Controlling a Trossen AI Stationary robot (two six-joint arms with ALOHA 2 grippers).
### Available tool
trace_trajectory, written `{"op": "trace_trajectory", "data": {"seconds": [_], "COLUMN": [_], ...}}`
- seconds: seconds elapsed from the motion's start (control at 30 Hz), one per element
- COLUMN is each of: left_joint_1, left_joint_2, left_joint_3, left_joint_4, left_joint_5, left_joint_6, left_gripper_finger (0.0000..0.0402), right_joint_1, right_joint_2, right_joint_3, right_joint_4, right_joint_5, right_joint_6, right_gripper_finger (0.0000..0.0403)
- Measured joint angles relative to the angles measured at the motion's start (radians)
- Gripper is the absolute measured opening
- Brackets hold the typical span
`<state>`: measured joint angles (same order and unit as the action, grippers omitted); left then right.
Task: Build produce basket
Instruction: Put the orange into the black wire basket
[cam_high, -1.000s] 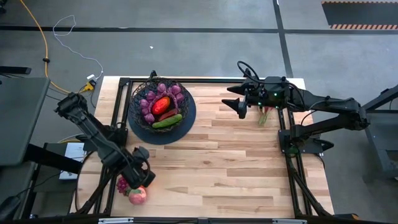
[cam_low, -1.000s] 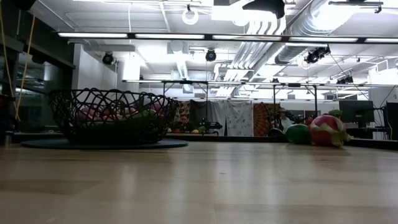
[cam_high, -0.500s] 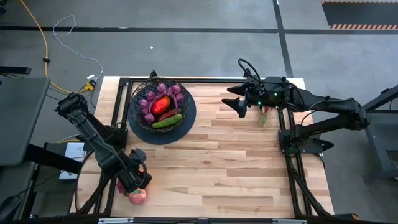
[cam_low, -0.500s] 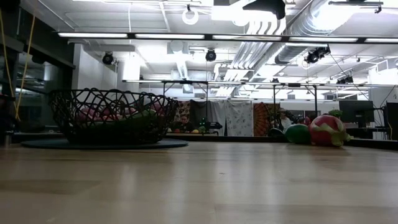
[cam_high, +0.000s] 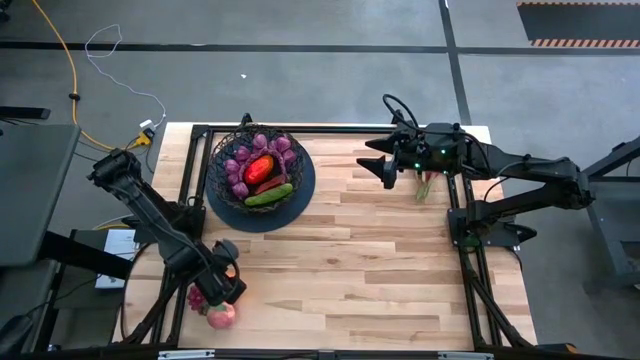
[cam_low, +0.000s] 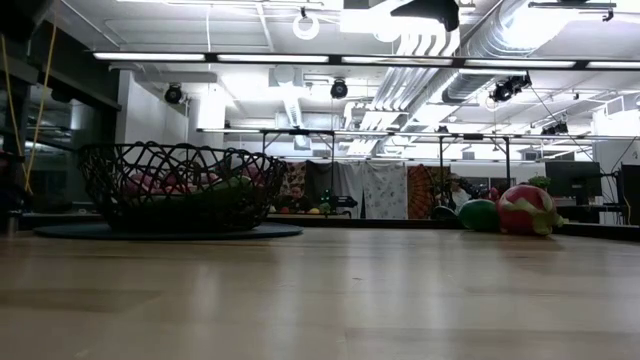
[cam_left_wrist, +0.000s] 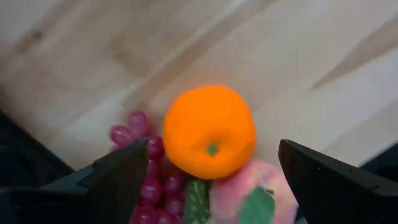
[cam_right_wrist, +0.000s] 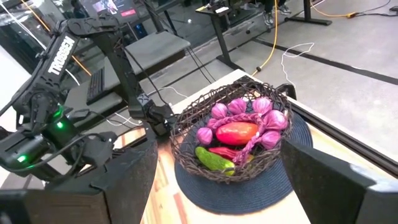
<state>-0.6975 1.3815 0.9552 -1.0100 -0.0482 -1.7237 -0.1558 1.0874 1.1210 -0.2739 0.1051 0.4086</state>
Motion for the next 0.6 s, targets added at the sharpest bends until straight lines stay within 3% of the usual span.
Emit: {"op": "trace_trajectory", "data": {"seconds": [0.13, 0.6], "left_joint_1": [0.001, 0.005], "left_joint_2": [0.000, 0.000], "left_joint_3": [-0.048, -0.121], "left_joint_4": [0.094, 0.143], "left_joint_5": [0.028, 0.086], "left_joint_6": [0.000, 0.004], "left_gripper_finger": [0.0347, 0.0347], "right_joint_1": [0.000, -0.002], "right_joint_2": [0.000, 0.000], "right_joint_3": [0.000, 0.000], "right_joint_4": [0.000, -0.007], "right_joint_5": [0.000, 0.003], "right_joint_6": [-0.007, -0.024], "right_gripper_finger": [0.0330, 0.0330]}}
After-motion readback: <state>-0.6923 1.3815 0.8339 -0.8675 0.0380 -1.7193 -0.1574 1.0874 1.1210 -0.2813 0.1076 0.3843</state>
